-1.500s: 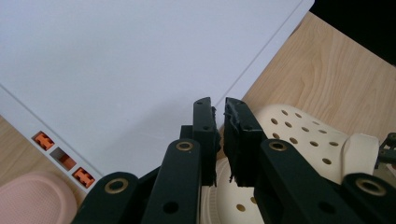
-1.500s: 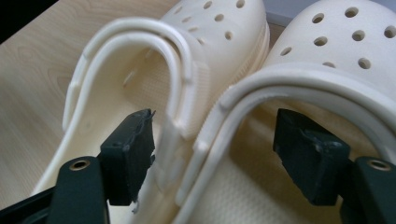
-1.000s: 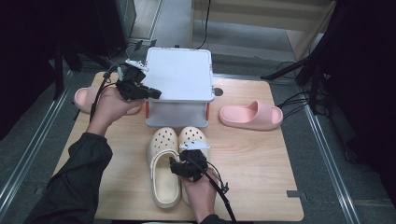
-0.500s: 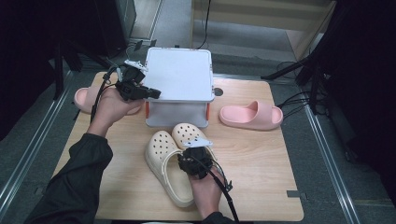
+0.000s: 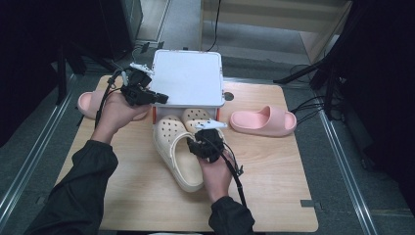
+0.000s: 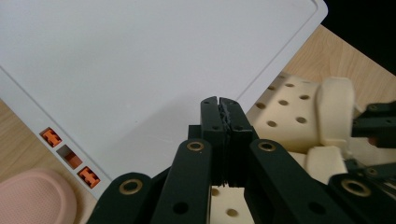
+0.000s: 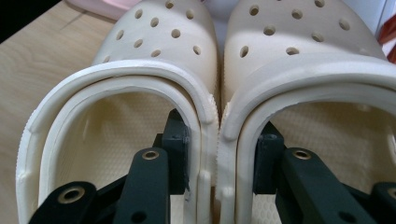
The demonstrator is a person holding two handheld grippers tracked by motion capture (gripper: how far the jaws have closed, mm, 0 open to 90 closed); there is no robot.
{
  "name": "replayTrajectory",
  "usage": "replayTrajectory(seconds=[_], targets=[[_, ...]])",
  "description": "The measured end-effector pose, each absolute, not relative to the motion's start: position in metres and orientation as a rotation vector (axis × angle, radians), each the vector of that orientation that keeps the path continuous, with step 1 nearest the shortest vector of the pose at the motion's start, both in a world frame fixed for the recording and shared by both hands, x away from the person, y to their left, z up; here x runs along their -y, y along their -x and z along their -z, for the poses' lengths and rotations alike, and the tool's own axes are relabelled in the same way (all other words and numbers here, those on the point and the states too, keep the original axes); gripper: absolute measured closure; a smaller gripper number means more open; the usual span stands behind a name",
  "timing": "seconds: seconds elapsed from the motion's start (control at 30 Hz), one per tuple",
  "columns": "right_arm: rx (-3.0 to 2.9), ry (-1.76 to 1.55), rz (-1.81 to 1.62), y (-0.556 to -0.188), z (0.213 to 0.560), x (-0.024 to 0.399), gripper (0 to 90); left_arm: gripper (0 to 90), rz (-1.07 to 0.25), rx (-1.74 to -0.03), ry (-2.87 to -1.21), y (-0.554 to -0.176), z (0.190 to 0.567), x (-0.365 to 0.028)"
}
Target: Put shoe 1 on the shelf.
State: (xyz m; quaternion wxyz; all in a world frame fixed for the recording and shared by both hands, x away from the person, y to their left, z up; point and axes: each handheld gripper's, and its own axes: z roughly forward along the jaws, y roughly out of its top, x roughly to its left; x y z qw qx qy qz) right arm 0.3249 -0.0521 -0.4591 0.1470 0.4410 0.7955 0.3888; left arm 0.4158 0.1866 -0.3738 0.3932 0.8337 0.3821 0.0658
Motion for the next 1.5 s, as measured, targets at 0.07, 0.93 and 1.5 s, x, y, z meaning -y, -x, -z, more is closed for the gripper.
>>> replayTrajectory(seconds=[0.07, 0.93, 1.5], targets=[[-2.290, -1.271, -1.113, -0.336, 0.460, 0.049, 66.1, 89.0, -0.172, -0.969, -2.117, -0.415, 0.374, -0.186], [-2.195, -1.375, -1.101, -0.396, 0.478, 0.031, 65.9, 89.0, -0.161, -0.960, -2.116, -0.416, 0.374, -0.188], [-2.204, -1.381, -1.138, -0.396, 0.485, 0.032, 59.2, 89.1, -0.160, -0.960, -2.109, -0.415, 0.375, -0.190]])
